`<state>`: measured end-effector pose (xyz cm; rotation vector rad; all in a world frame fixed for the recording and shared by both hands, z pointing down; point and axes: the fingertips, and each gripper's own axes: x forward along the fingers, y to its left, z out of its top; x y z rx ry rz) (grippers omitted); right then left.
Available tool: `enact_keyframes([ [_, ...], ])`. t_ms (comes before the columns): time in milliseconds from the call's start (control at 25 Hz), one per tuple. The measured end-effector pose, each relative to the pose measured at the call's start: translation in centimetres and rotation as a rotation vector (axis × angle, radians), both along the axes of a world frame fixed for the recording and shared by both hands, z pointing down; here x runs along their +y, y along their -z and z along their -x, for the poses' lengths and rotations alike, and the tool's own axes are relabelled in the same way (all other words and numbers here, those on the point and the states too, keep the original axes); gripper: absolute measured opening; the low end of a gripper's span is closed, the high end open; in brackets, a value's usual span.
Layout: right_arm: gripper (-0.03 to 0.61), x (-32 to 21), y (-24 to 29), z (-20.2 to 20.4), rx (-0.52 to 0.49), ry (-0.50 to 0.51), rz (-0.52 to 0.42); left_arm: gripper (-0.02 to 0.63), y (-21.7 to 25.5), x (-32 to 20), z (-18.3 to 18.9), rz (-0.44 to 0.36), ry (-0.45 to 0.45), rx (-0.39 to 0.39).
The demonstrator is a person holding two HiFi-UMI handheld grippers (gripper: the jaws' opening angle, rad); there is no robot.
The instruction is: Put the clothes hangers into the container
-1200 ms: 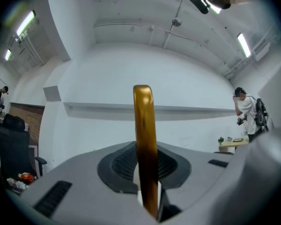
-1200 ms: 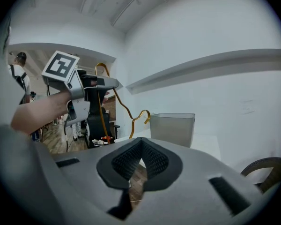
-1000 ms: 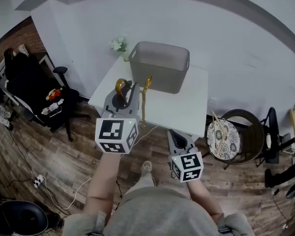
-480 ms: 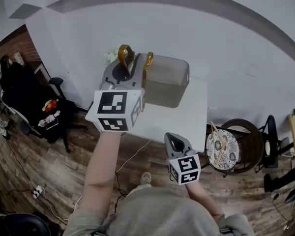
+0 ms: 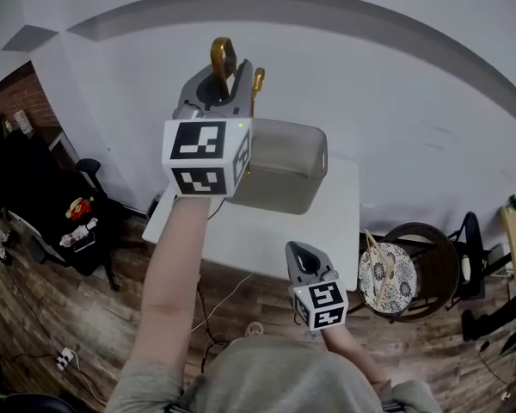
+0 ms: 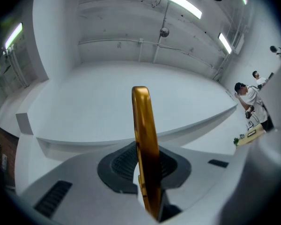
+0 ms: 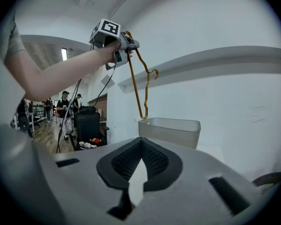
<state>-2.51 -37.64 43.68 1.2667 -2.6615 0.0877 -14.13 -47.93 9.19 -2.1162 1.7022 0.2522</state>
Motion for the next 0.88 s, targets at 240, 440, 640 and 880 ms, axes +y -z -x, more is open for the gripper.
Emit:
enact_keyframes([
  [240,0.000,-3.3,0.3,0.6,-0.003,-0.036,-0.005,0.055,1.6,-4.5,0.4,-0.029,-0.017,-0.014],
  [440,0.000,-5.7,0.6,0.8,-0.010,-0.068,-0.014,0.055,1.3,-7.4,0.1,-0.033,-0.044,-0.012],
  [640,0.000,-7.5,0.1,1.0,-0.007,-0.094,-0.003,0.055,0.1,-10.1,0.1,-0.021,-0.063,-0.002],
  [880,0.000,-9.4,-0.5,1.1,-0.005,-0.125,0.006,0.055,-2.9,-13.2,0.2,0.003,-0.076,0.014],
])
